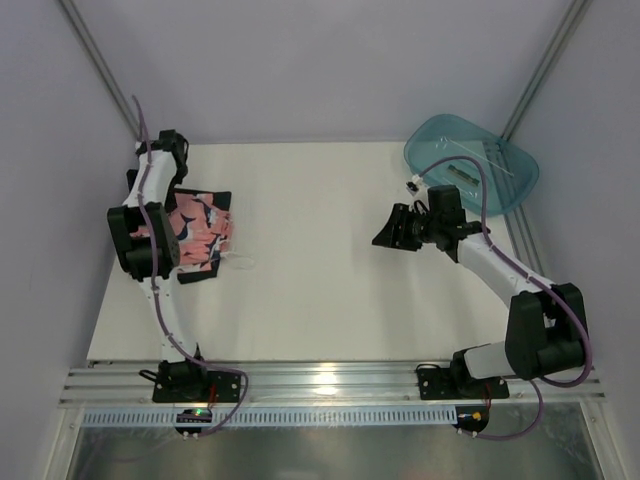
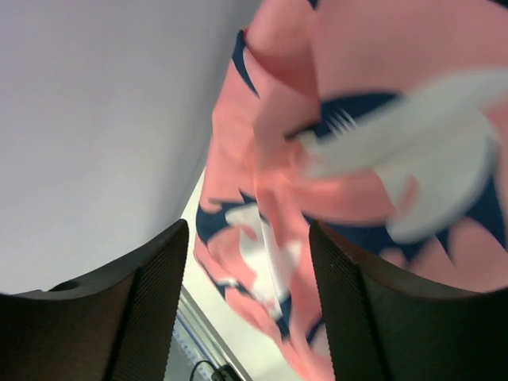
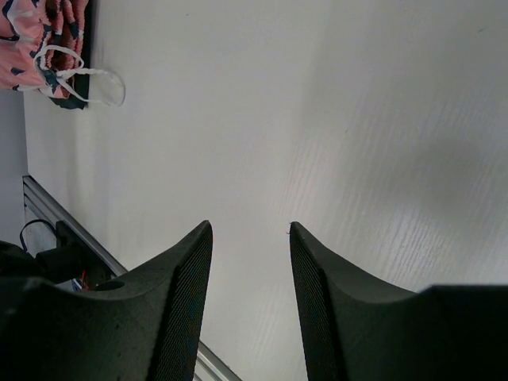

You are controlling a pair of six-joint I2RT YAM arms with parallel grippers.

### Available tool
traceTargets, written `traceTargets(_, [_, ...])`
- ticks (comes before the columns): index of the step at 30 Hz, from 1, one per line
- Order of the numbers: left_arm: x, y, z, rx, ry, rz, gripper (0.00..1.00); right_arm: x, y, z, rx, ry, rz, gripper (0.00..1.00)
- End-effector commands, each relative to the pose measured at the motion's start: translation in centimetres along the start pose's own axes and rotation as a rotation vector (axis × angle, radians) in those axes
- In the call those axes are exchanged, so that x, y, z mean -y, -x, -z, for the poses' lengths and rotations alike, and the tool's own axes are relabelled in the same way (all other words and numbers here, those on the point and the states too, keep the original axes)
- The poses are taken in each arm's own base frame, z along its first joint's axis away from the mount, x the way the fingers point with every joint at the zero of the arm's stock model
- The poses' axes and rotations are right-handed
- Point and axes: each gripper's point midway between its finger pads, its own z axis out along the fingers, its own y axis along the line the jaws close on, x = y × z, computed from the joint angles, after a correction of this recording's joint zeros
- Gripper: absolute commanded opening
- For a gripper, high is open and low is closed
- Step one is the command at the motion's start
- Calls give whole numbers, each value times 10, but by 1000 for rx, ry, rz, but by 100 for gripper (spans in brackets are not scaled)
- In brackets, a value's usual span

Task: Fold and stack the shorts
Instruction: Move the shorts to the corner of the board, then smooth out the shorts at the corner of the board.

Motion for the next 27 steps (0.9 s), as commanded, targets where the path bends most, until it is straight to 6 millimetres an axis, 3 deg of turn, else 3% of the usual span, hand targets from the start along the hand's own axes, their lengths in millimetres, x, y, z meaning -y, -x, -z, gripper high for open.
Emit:
traceTargets(1, [-20,16,70,170,-23,139,66,-10,12,9,44,12,48,48])
traceTargets(2, [-23,13,75,176,-22,146,71,-12,11,11,37,17,48,48])
traceTargets(3, [-30,8,80,176,-24,153,72,-15,11,13,39,22,53,48])
traceTargets(6, [-28,-1,102,177,-113,191,72,-25,15,27,66,26,76,51])
traceTargets(9, [35,-13,150,203,-472,130,73,-33,17,35,74,33,88,53])
traceTargets(11, [52,-16,162,237,-629,169,73,-37,16,39,74,31,97,54])
traceTargets(12, [52,-17,156,224,-656,196,72,-39,16,42,79,31,100,54])
traceTargets(15, [42,-16,109,107,-647,307,60,-46,17,52,106,38,114,55])
traceTargets(16, [44,-23,89,44,-602,302,48,-47,17,54,112,37,117,55])
traceTargets(19, [23,-25,56,4,-454,331,30,-47,17,56,119,35,118,55])
traceTargets(22, [11,-40,29,-33,-341,331,24,-48,16,51,108,52,117,55])
traceTargets(27, [12,-68,-12,-145,-307,340,20,-49,23,45,107,64,135,55])
